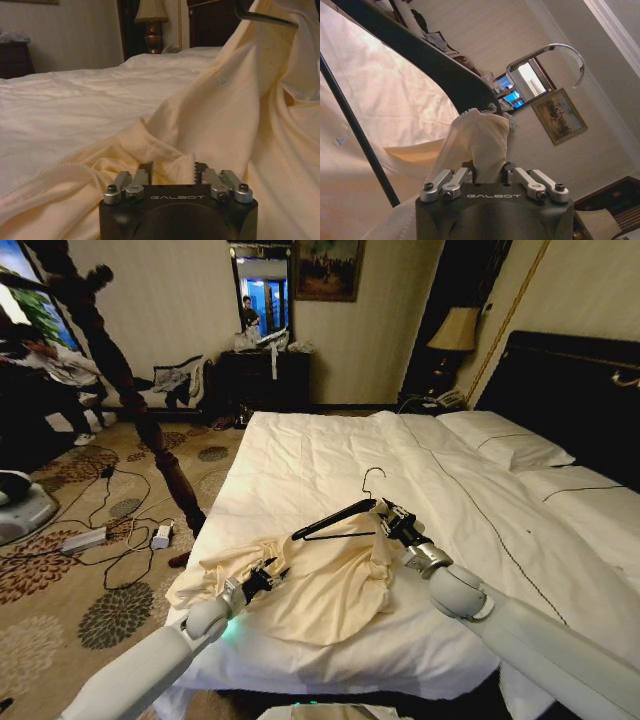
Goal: Pick up the clothes from the bed and hang them on the clothes hanger.
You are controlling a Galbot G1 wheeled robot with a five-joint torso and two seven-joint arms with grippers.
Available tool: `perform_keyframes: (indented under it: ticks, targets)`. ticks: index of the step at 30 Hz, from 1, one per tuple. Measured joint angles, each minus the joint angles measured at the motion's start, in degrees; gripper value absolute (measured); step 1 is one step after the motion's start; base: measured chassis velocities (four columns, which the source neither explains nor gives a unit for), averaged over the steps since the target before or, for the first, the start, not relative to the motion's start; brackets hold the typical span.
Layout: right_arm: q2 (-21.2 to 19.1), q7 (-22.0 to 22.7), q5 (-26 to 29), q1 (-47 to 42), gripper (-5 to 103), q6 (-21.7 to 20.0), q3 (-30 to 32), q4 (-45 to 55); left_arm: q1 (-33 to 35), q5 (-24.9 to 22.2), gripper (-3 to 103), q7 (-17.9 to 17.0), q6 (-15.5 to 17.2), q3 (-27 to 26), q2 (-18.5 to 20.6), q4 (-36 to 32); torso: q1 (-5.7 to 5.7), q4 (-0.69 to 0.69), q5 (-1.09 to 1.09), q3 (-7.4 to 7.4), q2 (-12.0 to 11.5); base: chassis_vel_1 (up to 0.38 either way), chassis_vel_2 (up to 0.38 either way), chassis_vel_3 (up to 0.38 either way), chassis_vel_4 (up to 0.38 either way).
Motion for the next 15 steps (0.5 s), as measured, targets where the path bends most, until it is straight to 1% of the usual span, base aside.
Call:
perform_keyframes:
  ticks: [1, 3, 4, 5, 6, 8, 9, 10, 12, 13, 15]
  targets:
    - [0.0, 0.0, 0.0, 0.0, 23, 0.0, 0.0, 0.0, 0.0, 0.0, 43, 0.0, 0.0, 0.0, 0.0, 0.0, 0.0, 0.0, 0.0, 0.0, 0.0, 0.0, 0.0, 0.0, 0.0]
    - [0.0, 0.0, 0.0, 0.0, 23, -0.1, -0.1, 0.1, 0.0, -0.2, 32, -0.1, 0.0, 0.0, -0.1, 0.0, 0.0, 0.0, 0.0, 0.0, 0.0, 0.0, 0.0, 0.0, 0.0]
    - [0.0, 0.0, 0.0, 0.0, 23, -0.2, -0.1, 0.1, 0.0, -0.3, 32, -0.1, 0.0, 0.0, -0.1, 0.0, 0.0, 0.01, 0.0, 0.0, 0.0, 0.0, 0.0, 0.0, 0.0]
    - [0.0, 0.0, 0.0, 0.0, 23, -0.2, -0.1, 0.1, -0.1, -0.5, 27, -0.1, 0.0, 0.1, -0.1, 0.1, 0.0, 0.01, 0.0, 0.0, 0.0, 0.0, 0.0, 0.0, 0.0]
    - [0.0, 0.0, 0.0, 0.0, 23, -0.2, -0.1, 0.1, -0.1, -0.5, 27, -0.1, 0.0, 0.1, -0.1, 0.1, 0.0, 0.01, 0.0, 0.0, 0.0, 0.0, 0.0, 0.0, 0.0]
    - [-0.2, 0.0, 0.0, 0.0, 23, -0.2, 0.0, 0.1, -0.5, -0.9, 16, -0.2, 0.0, 1.0, 0.3, 0.5, 0.0, 0.01, -0.01, 0.0, 0.0, 0.0, 0.0, 0.0, 0.0]
    - [-0.2, 0.0, 0.0, -0.1, 23, -0.2, 0.0, 0.1, -0.6, -1.0, 16, -0.2, -0.1, 1.2, 0.4, 0.5, 0.0, 0.01, -0.01, 0.0, 0.0, 0.0, 0.0, 0.0, 0.0]
    - [-0.3, 0.0, 0.0, -0.3, 23, -0.2, 0.0, 0.1, -0.9, -1.3, 4, -0.3, -0.1, 1.4, 0.6, 0.5, 0.0, 0.0, -0.01, 0.0, 0.0, 0.0, 0.0, 0.0, 0.0]
    - [-0.3, 0.0, 0.0, -0.4, 23, -0.2, 0.0, 0.1, -0.9, -1.5, 4, -0.4, -0.2, 1.3, 0.7, 0.4, 0.0, 0.01, 0.0, 0.0, 0.0, 0.0, 0.0, 0.0, 0.0]
    - [-0.4, 0.0, 0.0, -0.5, 23, -0.2, 0.1, 0.2, -0.9, -2.1, 2, -0.6, -0.2, 0.9, 0.7, 0.1, -0.01, 0.01, -0.01, 0.0, 0.0, 0.0, 0.0, 0.0, 0.0]
    - [-0.6, 0.0, 0.0, -0.5, 23, -0.2, 0.2, 0.2, -0.9, -2.8, 1, -0.9, 0.0, 0.1, 0.9, -0.4, 0.0, 0.0, -0.01, 0.0, 0.0, 0.0, 0.0, 0.0, 0.0]
